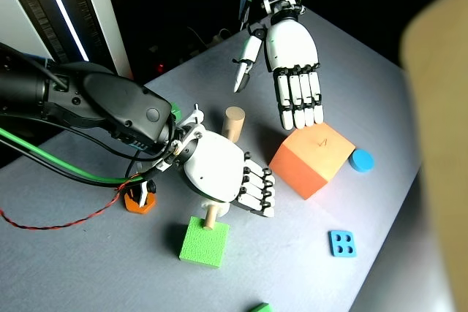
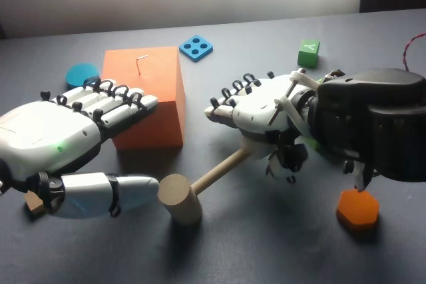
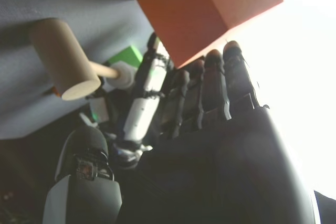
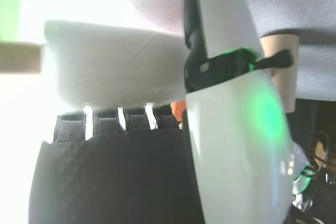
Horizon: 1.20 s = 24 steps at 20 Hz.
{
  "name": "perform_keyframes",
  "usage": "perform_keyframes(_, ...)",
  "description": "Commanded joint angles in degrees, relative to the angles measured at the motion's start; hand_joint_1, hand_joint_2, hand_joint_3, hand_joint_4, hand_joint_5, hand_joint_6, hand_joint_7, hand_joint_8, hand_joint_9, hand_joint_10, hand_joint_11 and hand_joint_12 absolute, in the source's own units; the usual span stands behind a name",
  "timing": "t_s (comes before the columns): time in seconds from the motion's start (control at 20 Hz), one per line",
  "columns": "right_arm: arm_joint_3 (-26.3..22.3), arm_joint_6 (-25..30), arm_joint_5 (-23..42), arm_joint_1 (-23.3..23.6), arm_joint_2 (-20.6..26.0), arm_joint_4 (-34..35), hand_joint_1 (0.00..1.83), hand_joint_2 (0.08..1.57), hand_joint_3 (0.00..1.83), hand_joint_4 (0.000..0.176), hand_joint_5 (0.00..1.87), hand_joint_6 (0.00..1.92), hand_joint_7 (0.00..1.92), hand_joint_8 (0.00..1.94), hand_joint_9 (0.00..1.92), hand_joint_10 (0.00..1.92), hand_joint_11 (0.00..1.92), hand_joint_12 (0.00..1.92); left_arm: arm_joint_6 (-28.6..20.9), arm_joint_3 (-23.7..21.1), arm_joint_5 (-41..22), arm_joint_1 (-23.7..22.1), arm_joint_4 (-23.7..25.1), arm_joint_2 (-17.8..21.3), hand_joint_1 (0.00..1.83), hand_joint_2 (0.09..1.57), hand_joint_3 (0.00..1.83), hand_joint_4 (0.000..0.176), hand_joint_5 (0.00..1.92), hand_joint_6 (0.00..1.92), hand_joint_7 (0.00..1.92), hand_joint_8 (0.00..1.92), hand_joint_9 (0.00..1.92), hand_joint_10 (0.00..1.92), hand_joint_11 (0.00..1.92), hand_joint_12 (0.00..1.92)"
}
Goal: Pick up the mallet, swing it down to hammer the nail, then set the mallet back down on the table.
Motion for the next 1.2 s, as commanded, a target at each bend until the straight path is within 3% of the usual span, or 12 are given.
perform_keyframes(0.0, 0.1, -0.2, -0.9, 0.2, 0.3, -1.8, 1.22, 0.99, 0.0, 0.0, 0.0, 0.0, 0.0, 0.0, 0.0, 0.0, 0.0, 0.0, 0.2, 0.4, -6.6, -0.2, -0.3, 0.0, 0.0, 1.18, 0.01, 0.0, 0.0, 0.0, 0.0, 0.0, 0.0, 0.0, 0.0, 0.0)
perform_keyframes(0.35, 0.7, -0.9, -1.5, -0.1, 0.2, -1.8, 1.19, 1.02, 0.01, 0.0, 0.0, 0.0, 0.0, 0.0, 0.0, 0.0, 0.0, 0.0, 1.2, 1.1, -7.6, 0.5, -2.1, -0.4, 0.0, 1.17, 0.0, 0.0, 0.0, 0.0, 0.0, 0.0, 0.0, 0.0, 0.0, 0.0)
perform_keyframes(0.85, 0.8, -1.0, -1.4, -0.1, 0.2, -1.8, 1.3, 1.07, 0.03, 0.0, 0.01, 0.0, 0.0, 0.0, 0.0, 0.0, 0.02, 0.02, 1.4, 1.8, -7.7, 0.8, -3.1, -1.6, 0.0, 1.18, 0.01, 0.0, 0.0, 0.0, 0.0, 0.0, 0.0, 0.0, 0.0, 0.0)
perform_keyframes(0.9, 0.8, -1.1, -1.4, -0.2, 0.2, -1.8, 1.27, 1.06, 0.0, 0.0, 0.02, 0.0, 0.01, 0.01, 0.01, 0.0, 0.0, 0.21, 1.4, 1.8, -7.7, 0.9, -3.2, -1.6, 0.0, 1.18, 0.01, 0.0, 0.0, 0.0, 0.0, 0.0, 0.0, 0.0, 0.0, 0.0)
perform_keyframes(1.05, 0.8, -1.2, -1.4, -0.1, 0.2, -1.8, 1.25, 1.06, 0.0, 0.0, 0.01, 0.0, 0.0, 0.0, 0.0, 0.0, 0.0, 0.2, 1.2, 1.7, -7.4, 1.0, -3.3, -1.6, 0.0, 1.18, 0.0, 0.0, 0.0, 0.0, 0.0, 0.0, 0.0, 0.0, 0.0, 0.0)
perform_keyframes(1.15, 0.8, -1.3, -1.4, -0.1, 0.2, -1.8, 1.24, 1.06, 0.0, 0.0, 0.04, 0.01, 0.05, 0.01, 0.04, 0.01, 0.0, 0.38, 1.2, 1.7, -7.1, 1.0, -3.5, -1.6, 0.0, 1.18, 0.0, 0.0, 0.0, 0.0, 0.0, 0.0, 0.0, 0.0, 0.0, 0.0)
